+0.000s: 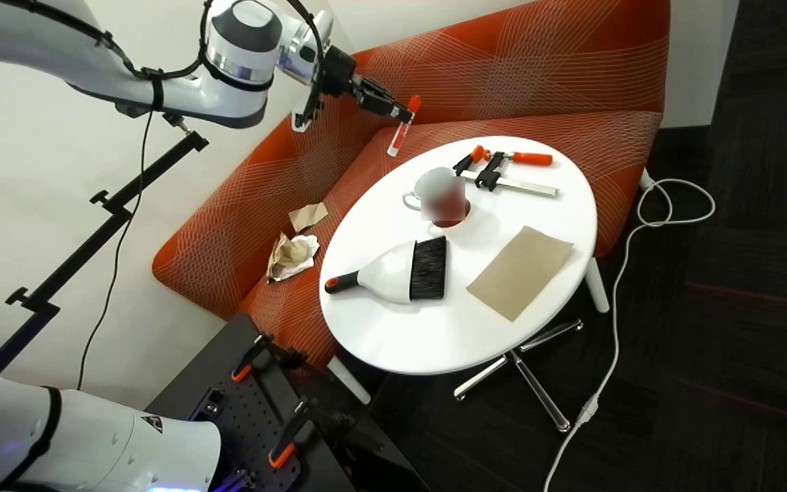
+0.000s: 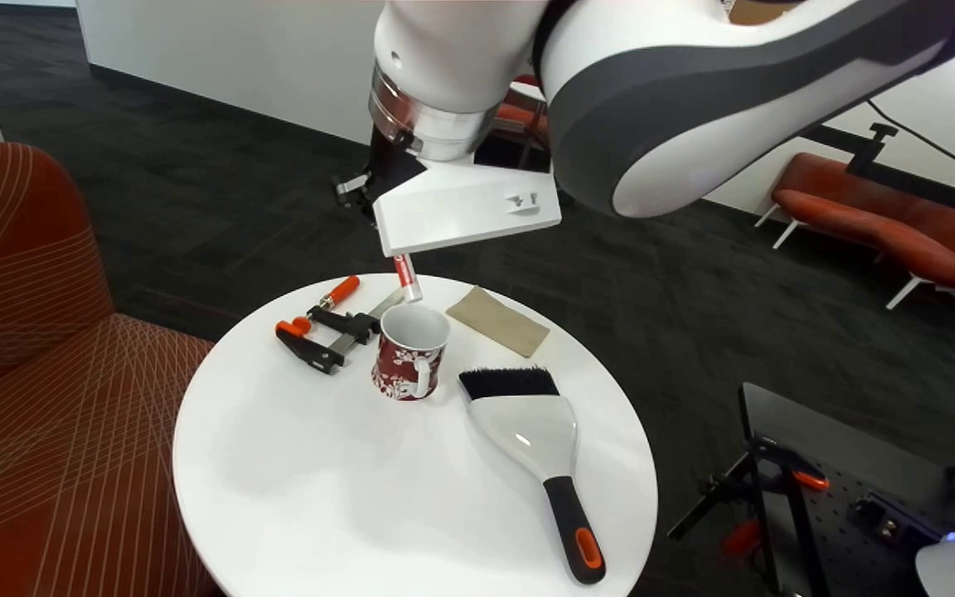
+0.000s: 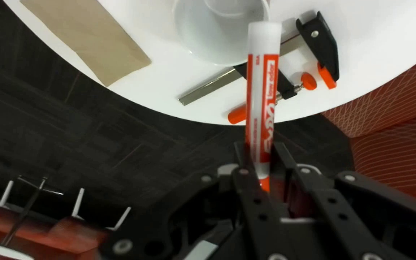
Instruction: Pick up the pen from the table and put it in the mug cup.
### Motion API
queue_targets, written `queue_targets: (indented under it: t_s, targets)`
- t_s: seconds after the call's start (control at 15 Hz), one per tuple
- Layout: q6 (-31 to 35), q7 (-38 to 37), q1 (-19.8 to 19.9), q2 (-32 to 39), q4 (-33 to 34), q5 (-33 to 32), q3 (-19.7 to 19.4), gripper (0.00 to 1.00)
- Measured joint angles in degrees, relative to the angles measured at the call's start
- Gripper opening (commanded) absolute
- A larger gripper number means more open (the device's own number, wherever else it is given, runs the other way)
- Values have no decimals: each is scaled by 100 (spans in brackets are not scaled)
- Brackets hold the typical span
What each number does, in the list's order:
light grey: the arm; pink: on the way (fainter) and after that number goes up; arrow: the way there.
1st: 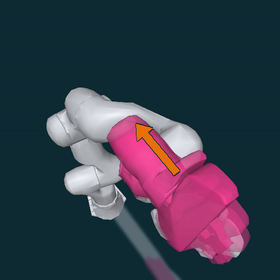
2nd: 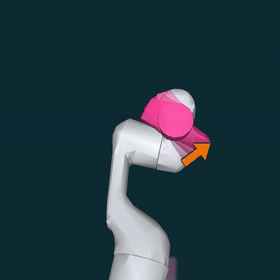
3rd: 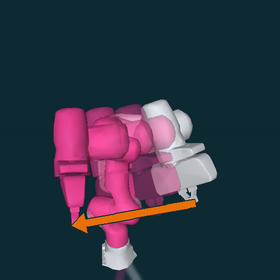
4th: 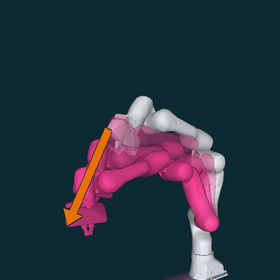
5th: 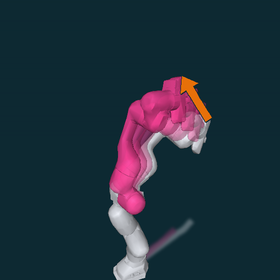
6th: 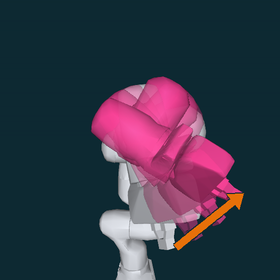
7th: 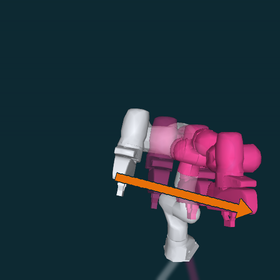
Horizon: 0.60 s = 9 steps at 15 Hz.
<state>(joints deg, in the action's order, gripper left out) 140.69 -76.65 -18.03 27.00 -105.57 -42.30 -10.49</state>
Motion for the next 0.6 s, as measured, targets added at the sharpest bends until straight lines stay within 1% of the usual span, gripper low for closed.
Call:
queue_targets:
  t_s: [0.33,0.47,0.6]
  targets:
    - [-119,-1597,0,339,206,-1038,-39,6]
    - [-325,-2163,-2,473,294,-1399,-33,6]
    - [-603,-2591,3,589,367,-1623,7,6]
